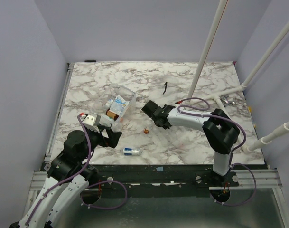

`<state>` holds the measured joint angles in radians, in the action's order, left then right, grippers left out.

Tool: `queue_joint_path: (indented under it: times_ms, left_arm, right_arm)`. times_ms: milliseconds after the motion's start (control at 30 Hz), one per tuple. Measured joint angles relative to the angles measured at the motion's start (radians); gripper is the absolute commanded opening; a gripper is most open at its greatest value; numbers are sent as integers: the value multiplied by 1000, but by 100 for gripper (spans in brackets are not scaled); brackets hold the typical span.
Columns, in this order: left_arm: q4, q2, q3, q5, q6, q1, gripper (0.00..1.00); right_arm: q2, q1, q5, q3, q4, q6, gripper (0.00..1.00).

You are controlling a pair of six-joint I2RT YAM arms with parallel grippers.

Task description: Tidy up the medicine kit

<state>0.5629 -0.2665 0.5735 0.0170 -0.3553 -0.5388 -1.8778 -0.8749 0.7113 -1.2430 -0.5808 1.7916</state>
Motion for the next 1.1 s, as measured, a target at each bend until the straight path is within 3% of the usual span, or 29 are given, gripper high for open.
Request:
queue_joint_path:
  times_ms: [900, 967, 1033, 1100]
  left_arm:
    - [0, 0, -4, 2, 0, 0, 98]
    - [-1, 0, -4, 2, 0, 0, 98]
    - [-1, -2, -4, 3, 0, 0, 98]
    - [-1, -3, -5, 3, 0, 0, 98]
  right_arm:
    - [-66, 51, -37, -11, 79, -14, 1]
    - [-67, 52, -37, -11, 78, -20, 7]
    - [-67, 52, -37, -12, 75, -24, 21]
    - [-67, 52, -36, -20, 66, -34, 25]
